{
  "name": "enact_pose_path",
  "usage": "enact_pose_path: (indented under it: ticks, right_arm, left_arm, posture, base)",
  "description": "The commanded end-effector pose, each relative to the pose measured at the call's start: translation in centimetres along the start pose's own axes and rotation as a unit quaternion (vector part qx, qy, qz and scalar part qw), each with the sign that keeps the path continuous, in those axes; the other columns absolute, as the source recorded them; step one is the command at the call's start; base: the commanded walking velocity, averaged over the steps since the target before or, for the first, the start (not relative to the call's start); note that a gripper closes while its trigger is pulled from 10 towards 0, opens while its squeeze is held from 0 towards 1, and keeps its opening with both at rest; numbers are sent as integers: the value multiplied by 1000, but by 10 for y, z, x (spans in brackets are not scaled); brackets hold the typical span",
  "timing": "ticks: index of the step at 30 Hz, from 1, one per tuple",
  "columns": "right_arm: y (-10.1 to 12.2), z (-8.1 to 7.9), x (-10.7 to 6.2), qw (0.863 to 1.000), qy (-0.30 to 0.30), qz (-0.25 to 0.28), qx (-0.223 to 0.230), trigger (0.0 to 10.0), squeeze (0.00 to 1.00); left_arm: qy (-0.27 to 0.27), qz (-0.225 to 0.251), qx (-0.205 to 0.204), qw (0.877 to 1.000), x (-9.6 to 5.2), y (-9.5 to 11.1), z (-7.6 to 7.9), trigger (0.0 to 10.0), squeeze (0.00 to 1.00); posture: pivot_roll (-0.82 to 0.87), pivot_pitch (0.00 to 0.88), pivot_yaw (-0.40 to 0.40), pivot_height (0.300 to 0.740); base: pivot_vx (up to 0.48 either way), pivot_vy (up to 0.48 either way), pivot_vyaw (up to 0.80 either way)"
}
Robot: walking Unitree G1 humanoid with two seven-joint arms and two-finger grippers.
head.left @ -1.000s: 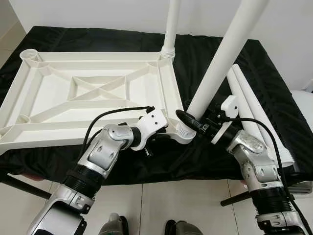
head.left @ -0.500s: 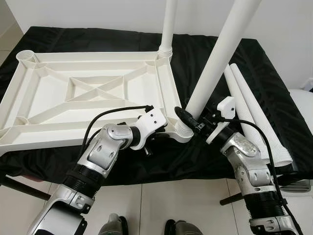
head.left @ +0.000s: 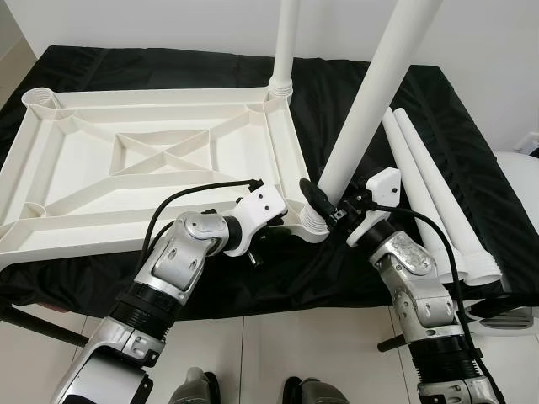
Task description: Building children table
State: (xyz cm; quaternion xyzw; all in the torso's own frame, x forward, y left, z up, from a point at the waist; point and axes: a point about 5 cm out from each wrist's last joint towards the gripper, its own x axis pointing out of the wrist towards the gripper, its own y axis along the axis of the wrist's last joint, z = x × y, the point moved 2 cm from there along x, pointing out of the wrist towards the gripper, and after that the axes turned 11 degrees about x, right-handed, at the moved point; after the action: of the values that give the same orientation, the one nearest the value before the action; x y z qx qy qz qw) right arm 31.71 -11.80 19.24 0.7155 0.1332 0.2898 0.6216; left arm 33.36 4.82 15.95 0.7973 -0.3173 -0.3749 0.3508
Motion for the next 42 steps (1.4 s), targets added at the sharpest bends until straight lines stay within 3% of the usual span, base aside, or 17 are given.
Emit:
enact_pose_path:
  ticks: [1,13,18,28,30,36,37,42]
  right_arm:
    - [-20,4,-7,999,-32,-39,12,10000,0]
    - [-15,4,-3,994,-112,-7,0,10000,0]
    - [-15,5,-2,984,-176,-4,-6,10000,0]
    - [-15,-1,1,973,-230,4,-9,10000,0]
    - [-17,0,0,963,-268,3,-7,10000,0]
    - [-18,1,-1,952,-304,7,-8,10000,0]
    - [-19,4,-4,940,-340,7,-14,10000,0]
    - [-20,3,-6,929,-368,8,-19,10000,0]
  left_arm:
    - [78,-10,8,997,-3,4,-17,10000,0]
    - [81,-12,7,997,-3,4,-18,10000,0]
    - [82,-12,7,996,-3,4,-19,10000,0]
    - [84,-11,6,996,-2,5,-19,10000,0]
    - [84,-10,6,996,-2,5,-18,10000,0]
    - [85,-10,6,996,-2,6,-18,10000,0]
    - [84,-9,6,996,-2,6,-18,10000,0]
    - [85,-9,5,996,-2,6,-18,10000,0]
  posture:
    - [-62,148,-11,740]
    - [-60,153,-10,740]
    - [-60,154,-10,740]
    - [-59,151,-10,740]
    - [-58,150,-10,740]
    - [-57,151,-11,740]
    - [-56,150,-11,740]
    - [-55,149,-11,740]
  base:
    - [0,0,0]
    - [0,0,0]
    - [0,0,0]
    - [0,0,0]
    - [0,0,0]
    - [0,0,0]
    - [0,0,0]
    - [0,0,0]
